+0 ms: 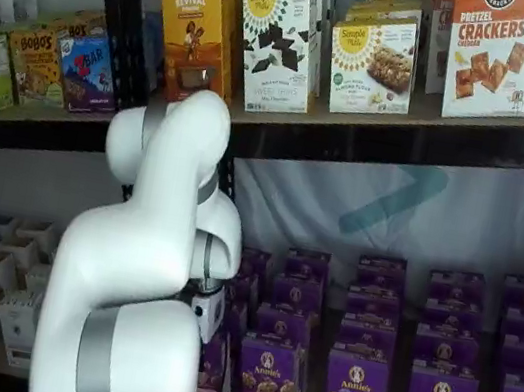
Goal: Pick up the purple box with a pink patch in the middle, on the bottom shelf, the first box from the left
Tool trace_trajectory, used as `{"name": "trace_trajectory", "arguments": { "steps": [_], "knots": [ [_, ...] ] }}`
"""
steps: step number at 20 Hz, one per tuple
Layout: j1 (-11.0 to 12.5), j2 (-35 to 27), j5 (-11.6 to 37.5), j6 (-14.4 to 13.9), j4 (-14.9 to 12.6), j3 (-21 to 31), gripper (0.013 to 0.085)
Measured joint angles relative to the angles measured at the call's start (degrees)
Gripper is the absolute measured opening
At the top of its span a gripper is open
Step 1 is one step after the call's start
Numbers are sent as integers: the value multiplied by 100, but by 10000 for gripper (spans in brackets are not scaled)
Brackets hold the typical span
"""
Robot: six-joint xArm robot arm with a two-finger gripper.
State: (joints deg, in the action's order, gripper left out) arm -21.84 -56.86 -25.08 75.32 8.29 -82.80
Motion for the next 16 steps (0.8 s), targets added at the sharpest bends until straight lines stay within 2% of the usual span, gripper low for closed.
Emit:
{"name": "trace_trajectory", "arguments": {
  "steps": [13, 15, 16],
  "knots": [
    [-2, -171, 289, 37, 31, -24, 850],
    [3, -186, 239, 92, 86, -52, 770],
    [5, -191, 232, 99, 93, -57, 770]
  ]
}}
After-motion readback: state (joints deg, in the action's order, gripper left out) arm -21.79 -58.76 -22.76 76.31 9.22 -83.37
